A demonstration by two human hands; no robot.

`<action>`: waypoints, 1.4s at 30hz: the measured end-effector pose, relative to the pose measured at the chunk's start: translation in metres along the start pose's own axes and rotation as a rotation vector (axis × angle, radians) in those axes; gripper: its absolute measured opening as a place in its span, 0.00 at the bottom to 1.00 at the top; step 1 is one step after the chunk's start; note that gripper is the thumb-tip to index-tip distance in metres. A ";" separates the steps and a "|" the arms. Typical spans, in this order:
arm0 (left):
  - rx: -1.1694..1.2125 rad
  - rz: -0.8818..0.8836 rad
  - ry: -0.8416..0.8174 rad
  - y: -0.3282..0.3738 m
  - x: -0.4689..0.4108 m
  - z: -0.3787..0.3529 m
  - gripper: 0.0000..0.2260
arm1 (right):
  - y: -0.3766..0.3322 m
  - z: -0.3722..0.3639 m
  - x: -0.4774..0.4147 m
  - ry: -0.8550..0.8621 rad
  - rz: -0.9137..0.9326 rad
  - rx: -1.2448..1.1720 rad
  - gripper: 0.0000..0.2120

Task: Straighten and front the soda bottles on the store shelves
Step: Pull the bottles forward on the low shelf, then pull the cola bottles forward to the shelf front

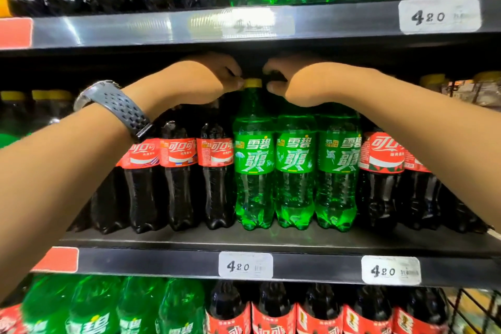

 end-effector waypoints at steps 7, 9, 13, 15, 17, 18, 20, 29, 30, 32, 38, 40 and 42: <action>-0.219 -0.081 -0.088 -0.049 0.014 0.029 0.11 | -0.052 -0.010 -0.028 -0.031 0.050 -0.105 0.28; -0.236 -0.080 -0.102 -0.061 0.019 0.032 0.12 | -0.066 -0.016 -0.035 -0.056 0.056 -0.109 0.27; -0.207 -0.112 -0.111 -0.082 0.027 0.037 0.13 | -0.084 -0.018 -0.041 -0.030 0.087 -0.110 0.19; -0.166 -0.113 -0.127 -0.088 0.026 0.041 0.12 | -0.087 -0.014 -0.040 -0.064 0.099 -0.122 0.15; -0.160 -0.113 -0.153 -0.090 0.022 0.044 0.13 | -0.085 -0.012 -0.039 -0.097 0.079 -0.172 0.13; -0.146 -0.104 -0.157 -0.091 0.021 0.044 0.13 | -0.083 -0.012 -0.039 -0.106 0.070 -0.197 0.13; -0.082 -0.066 -0.142 -0.094 0.019 0.042 0.12 | -0.081 -0.015 -0.041 -0.103 0.055 -0.235 0.11; 0.078 0.010 -0.237 -0.097 0.018 0.043 0.08 | -0.073 -0.031 -0.056 -0.004 0.022 -0.147 0.19; 0.091 0.017 -0.237 -0.097 0.019 0.043 0.08 | -0.073 -0.034 -0.056 0.011 0.017 -0.136 0.21; 0.110 0.035 -0.225 -0.097 0.021 0.042 0.08 | -0.072 -0.037 -0.056 0.015 0.007 -0.148 0.24; 0.110 0.158 -0.189 -0.096 0.020 0.042 0.19 | -0.067 -0.034 -0.054 -0.031 0.056 -0.333 0.16; 0.129 0.159 -0.147 -0.096 0.020 0.039 0.16 | -0.065 -0.034 -0.054 -0.048 0.074 -0.378 0.12; 0.148 0.161 -0.107 -0.097 0.021 0.036 0.13 | -0.063 -0.035 -0.054 -0.047 0.072 -0.391 0.12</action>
Point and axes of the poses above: each hand's wrist, its own x-axis away from the middle knuckle, its own z-axis out of the back of the hand, y = z × x, the point moved 1 cm from there along -x, towards the middle knuckle, and after that the axes turned 13 degrees about y, right-handed, at the moved point
